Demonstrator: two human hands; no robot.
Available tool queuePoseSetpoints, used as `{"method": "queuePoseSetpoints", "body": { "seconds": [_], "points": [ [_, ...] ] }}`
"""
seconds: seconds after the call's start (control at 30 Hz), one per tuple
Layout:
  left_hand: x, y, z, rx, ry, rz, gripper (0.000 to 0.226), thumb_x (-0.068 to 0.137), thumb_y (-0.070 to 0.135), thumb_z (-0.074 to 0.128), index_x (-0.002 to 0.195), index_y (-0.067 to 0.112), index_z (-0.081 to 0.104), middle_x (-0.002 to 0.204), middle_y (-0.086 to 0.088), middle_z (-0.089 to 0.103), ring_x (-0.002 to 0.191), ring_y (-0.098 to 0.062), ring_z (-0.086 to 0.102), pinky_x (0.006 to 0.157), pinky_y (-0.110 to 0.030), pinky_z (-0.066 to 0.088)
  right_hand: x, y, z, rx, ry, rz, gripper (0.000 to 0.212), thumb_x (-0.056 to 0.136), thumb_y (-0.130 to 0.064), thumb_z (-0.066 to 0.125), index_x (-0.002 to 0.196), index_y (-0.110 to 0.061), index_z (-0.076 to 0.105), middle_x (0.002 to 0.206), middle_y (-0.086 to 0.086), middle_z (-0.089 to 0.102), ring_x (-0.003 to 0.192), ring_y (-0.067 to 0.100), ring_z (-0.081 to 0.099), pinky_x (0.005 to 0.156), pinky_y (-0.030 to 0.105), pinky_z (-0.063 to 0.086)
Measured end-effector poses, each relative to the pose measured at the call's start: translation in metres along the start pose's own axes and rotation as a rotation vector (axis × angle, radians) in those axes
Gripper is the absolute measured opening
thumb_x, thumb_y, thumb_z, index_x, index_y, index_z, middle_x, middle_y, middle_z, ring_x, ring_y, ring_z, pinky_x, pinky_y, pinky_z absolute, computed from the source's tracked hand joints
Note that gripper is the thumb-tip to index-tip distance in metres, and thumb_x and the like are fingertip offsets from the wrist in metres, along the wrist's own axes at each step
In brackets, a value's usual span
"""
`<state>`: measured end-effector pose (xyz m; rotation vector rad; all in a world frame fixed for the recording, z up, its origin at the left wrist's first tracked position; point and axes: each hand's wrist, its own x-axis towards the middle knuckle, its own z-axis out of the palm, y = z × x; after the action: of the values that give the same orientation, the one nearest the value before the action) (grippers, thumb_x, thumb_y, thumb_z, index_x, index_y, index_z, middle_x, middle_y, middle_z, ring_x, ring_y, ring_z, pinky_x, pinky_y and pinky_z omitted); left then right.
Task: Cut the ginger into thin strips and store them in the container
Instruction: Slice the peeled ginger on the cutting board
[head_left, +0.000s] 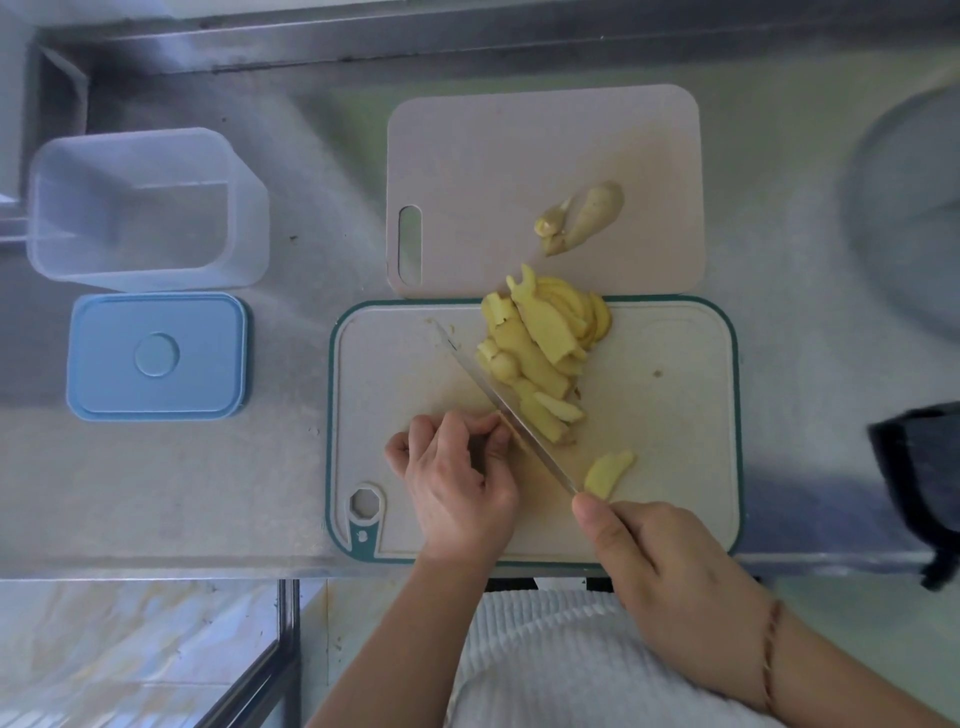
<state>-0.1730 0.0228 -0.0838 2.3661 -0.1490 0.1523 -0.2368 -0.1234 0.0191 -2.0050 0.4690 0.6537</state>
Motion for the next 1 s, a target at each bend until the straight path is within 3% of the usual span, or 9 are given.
{"method": "queuePoseSetpoints", "body": {
  "seconds": [0.33,0.63,0.87,1.0],
  "points": [
    [0.000,0.000,-0.001,-0.016,-0.002,0.013,0.010,0.080,0.019,0.055,0.077,0.015,0.064,0.082,0.027,0.053,0.074,-0.016,0.052,0.083,-0.031,0.025,-0.002,0.003,0.006,0.013,-0.009,0.021,0.060,0.082,-0.068,0.026,0.051,-0.018,0.034,0.043,-0.002,0.035,0.045,0.010,0.035,0.050,0.026,0.031],
    [0.003,0.002,-0.001,-0.019,-0.008,0.007,0.012,0.074,0.014,0.047,0.072,0.017,0.059,0.077,0.028,0.047,0.071,-0.017,0.050,0.080,-0.032,0.025,0.000,0.001,0.009,-0.020,-0.013,0.009,0.062,0.082,-0.068,0.024,0.053,-0.016,0.039,0.045,-0.001,0.044,0.046,0.013,0.041,0.048,0.020,0.033],
    [0.005,0.002,-0.002,-0.006,-0.017,0.005,0.012,0.075,0.015,0.047,0.070,0.014,0.058,0.076,0.027,0.047,0.068,-0.019,0.050,0.078,-0.034,0.027,0.007,-0.001,0.010,-0.018,-0.037,0.019,0.059,0.082,-0.067,0.024,0.053,-0.017,0.035,0.042,-0.004,0.039,0.043,0.012,0.035,0.046,0.019,0.032],
    [0.004,0.003,-0.001,0.011,-0.036,0.000,0.012,0.075,0.014,0.050,0.069,0.014,0.059,0.071,0.018,0.060,0.067,-0.021,0.052,0.078,-0.035,0.027,0.019,-0.004,0.014,-0.017,-0.033,0.024,0.061,0.079,-0.071,0.021,0.053,-0.017,0.034,0.040,-0.005,0.037,0.043,0.011,0.035,0.047,0.020,0.035]
  ]
}}
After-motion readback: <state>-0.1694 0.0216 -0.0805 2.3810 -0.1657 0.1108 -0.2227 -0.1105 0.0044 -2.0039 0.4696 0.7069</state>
